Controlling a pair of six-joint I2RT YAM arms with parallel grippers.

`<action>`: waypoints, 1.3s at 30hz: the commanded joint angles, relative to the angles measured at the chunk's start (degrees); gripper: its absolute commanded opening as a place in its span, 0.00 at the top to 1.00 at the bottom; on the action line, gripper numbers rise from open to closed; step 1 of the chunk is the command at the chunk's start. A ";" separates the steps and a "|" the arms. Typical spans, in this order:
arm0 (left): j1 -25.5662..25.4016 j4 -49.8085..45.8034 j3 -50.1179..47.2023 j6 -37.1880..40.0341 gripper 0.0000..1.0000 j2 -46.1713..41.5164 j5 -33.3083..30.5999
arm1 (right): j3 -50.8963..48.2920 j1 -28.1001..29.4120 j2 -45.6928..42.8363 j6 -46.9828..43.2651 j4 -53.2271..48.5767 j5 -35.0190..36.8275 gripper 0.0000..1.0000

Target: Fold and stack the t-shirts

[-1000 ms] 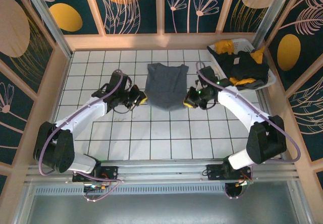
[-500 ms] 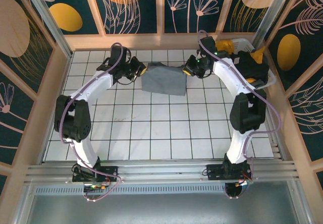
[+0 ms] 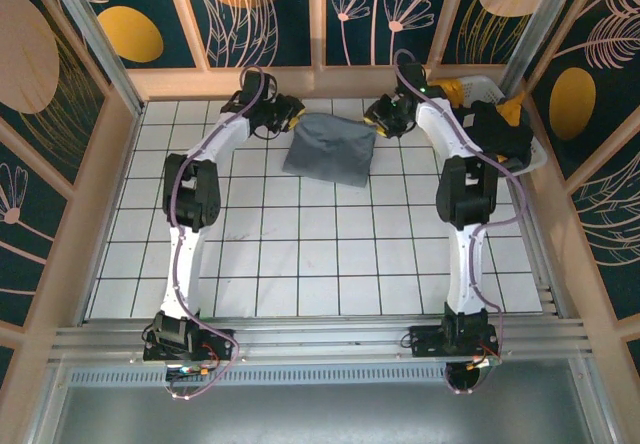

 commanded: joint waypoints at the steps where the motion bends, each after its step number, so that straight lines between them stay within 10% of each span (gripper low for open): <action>1: 1.19 -7.37 5.12 3.15 0.49 -1.46 -4.36 | 11.74 -1.11 3.34 -5.45 -0.15 -3.61 0.31; 6: 0.69 -0.79 -15.51 1.07 0.39 -16.70 -8.78 | 10.68 -3.89 -1.52 -8.81 -3.09 -1.96 0.29; 17: -12.95 29.40 -57.80 -22.31 0.39 -34.35 -5.84 | -43.11 -1.31 -34.00 -3.93 15.65 -1.89 0.30; 31: -18.13 39.22 -49.82 -35.95 0.37 -16.12 -12.31 | -57.96 3.52 -48.62 2.90 17.86 -0.73 0.31; 36: -18.13 46.50 -48.58 -41.24 0.53 -11.03 -15.01 | -58.48 3.94 -51.17 4.42 17.64 -0.45 0.31; 39: -18.01 50.08 -47.60 -43.72 0.79 -8.89 -17.21 | -58.04 3.86 -51.70 4.29 16.93 -0.48 0.32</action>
